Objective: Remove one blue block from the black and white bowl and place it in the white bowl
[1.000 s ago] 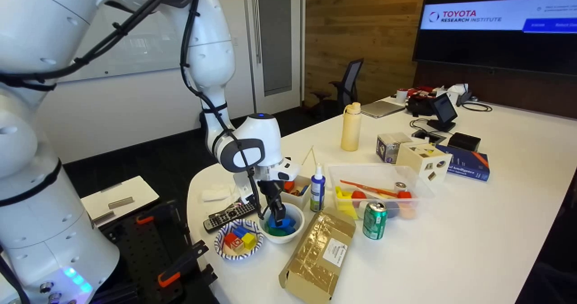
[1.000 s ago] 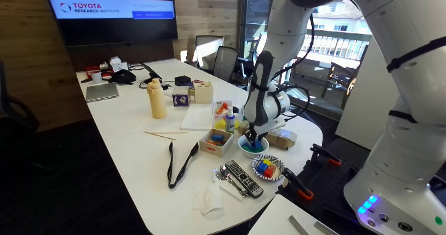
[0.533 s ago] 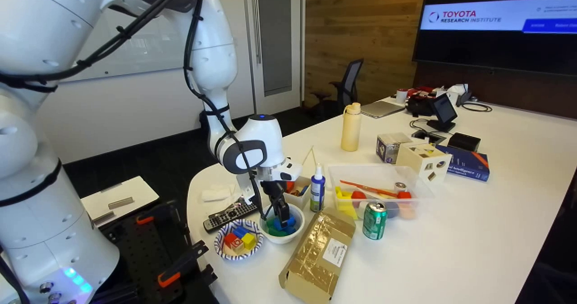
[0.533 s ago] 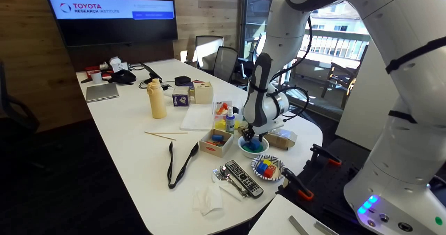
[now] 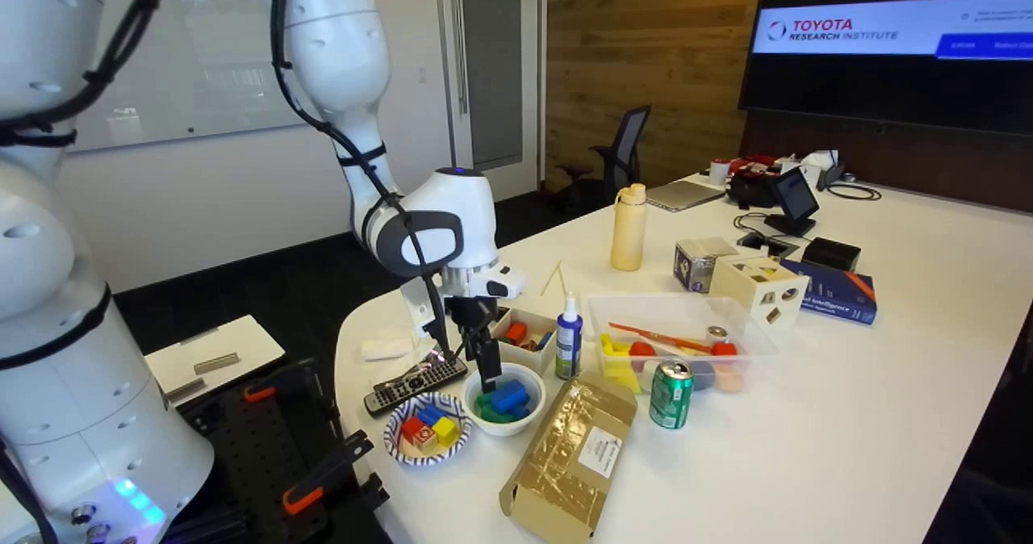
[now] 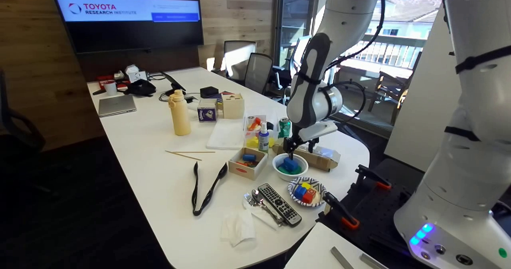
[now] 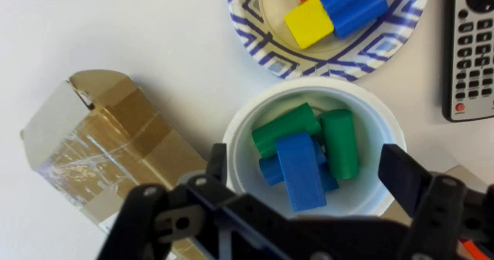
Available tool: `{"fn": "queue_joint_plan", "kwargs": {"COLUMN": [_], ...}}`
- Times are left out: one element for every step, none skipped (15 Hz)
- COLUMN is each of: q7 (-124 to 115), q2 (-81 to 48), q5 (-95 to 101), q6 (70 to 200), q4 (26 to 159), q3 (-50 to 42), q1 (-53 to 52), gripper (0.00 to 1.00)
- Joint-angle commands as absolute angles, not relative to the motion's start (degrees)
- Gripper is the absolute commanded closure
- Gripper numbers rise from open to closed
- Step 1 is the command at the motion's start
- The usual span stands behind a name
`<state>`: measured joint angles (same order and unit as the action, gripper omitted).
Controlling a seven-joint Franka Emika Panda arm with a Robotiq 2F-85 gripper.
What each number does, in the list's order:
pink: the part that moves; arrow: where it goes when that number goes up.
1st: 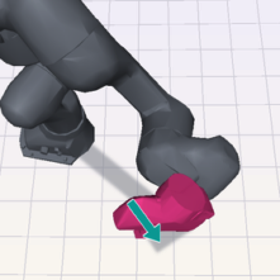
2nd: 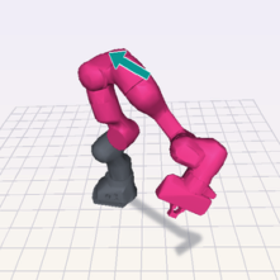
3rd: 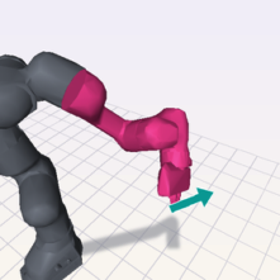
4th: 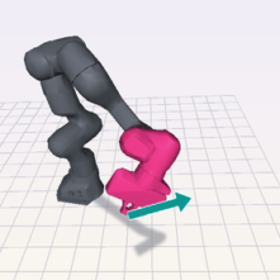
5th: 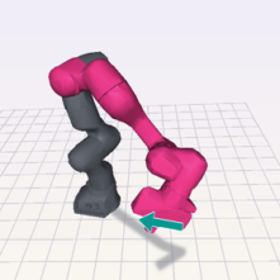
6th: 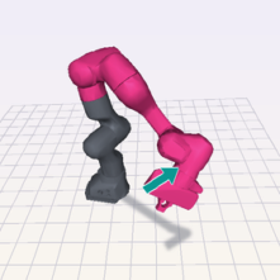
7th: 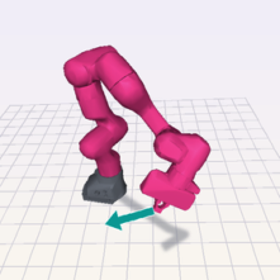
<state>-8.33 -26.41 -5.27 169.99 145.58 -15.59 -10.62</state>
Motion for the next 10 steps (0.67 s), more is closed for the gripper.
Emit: {"fn": "queue_joint_plan", "kwargs": {"q7": [-9.32, -8.81, -8.84, -7.37, -5.98, -4.69, -2.73, -1.86, -0.52, 0.87], "q2": [-12.86, -10.02, -7.68, -5.17, -3.05, -1.13, 0.42, 1.64, 2.74, 3.63], "q5": [2.81, 4.77, 6.28, 6.55, 5.80, 4.78, 3.39, 2.75, 1.69, 0.58], "q6": [158.55, 155.32, 152.71, 149.80, 147.61, 145.79, 144.02, 142.64, 141.43, 140.01], "q4": [151.87, 152.33, 152.78, 153.21, 153.67, 154.12, 154.39, 154.52, 154.69, 154.77], "q3": [-19.14, -17.94, -16.79, -14.82, -12.97, -11.21, -9.57, -8.40, -7.40, -6.65], "q1": [-11.97, -10.31, -9.02, -7.23, -5.72, -4.55, -3.43, -2.64, -1.93, -1.38], "gripper": [0.00, 0.00, 0.00, 0.00, 0.00, 0.00, 0.00, 0.00, 0.00, 0.00]}}
